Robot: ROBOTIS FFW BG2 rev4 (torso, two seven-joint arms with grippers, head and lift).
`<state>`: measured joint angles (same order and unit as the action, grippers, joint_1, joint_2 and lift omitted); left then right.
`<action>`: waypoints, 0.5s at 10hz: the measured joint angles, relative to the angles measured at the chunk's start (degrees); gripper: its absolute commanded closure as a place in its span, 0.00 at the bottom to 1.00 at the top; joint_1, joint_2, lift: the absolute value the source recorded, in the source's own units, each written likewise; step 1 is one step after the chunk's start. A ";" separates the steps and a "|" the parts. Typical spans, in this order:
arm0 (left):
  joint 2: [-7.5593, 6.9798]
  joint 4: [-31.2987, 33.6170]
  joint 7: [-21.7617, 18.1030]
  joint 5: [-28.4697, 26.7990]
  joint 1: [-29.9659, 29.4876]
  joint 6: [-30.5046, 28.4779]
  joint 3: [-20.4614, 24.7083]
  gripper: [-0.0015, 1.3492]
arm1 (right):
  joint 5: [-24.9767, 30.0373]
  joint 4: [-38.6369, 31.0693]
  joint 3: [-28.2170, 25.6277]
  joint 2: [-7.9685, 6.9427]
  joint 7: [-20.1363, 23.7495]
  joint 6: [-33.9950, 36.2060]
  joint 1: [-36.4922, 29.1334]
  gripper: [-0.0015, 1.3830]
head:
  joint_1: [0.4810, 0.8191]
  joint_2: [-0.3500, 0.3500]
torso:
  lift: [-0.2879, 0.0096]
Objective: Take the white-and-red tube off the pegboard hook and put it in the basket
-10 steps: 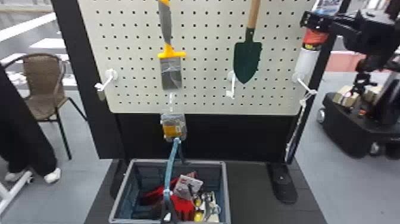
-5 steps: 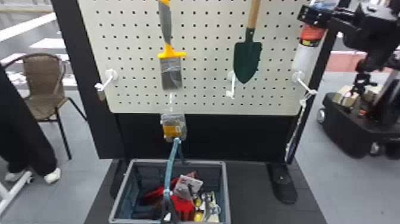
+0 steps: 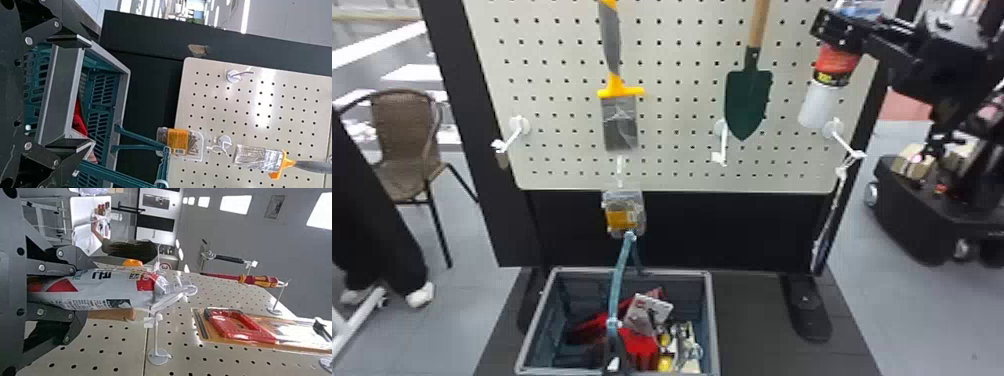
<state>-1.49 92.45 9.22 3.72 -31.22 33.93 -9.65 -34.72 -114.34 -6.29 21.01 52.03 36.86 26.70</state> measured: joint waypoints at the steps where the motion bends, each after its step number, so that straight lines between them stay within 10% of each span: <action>1: 0.00 0.00 0.00 0.04 0.08 0.00 -0.02 0.29 | 0.17 -2.51 -0.48 -0.87 -0.91 0.47 -1.68 0.78 | 0.20 0.50 | 0.63; 5: -0.11 0.00 0.00 0.18 0.32 0.00 -0.20 0.29 | 6.01 -11.30 -3.05 -7.85 -7.86 -1.13 -11.46 0.78 | 0.20 0.50 | 0.63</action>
<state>-1.59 92.45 9.22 3.90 -30.90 33.93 -9.85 -28.71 -125.64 -9.34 13.16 44.17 35.73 15.23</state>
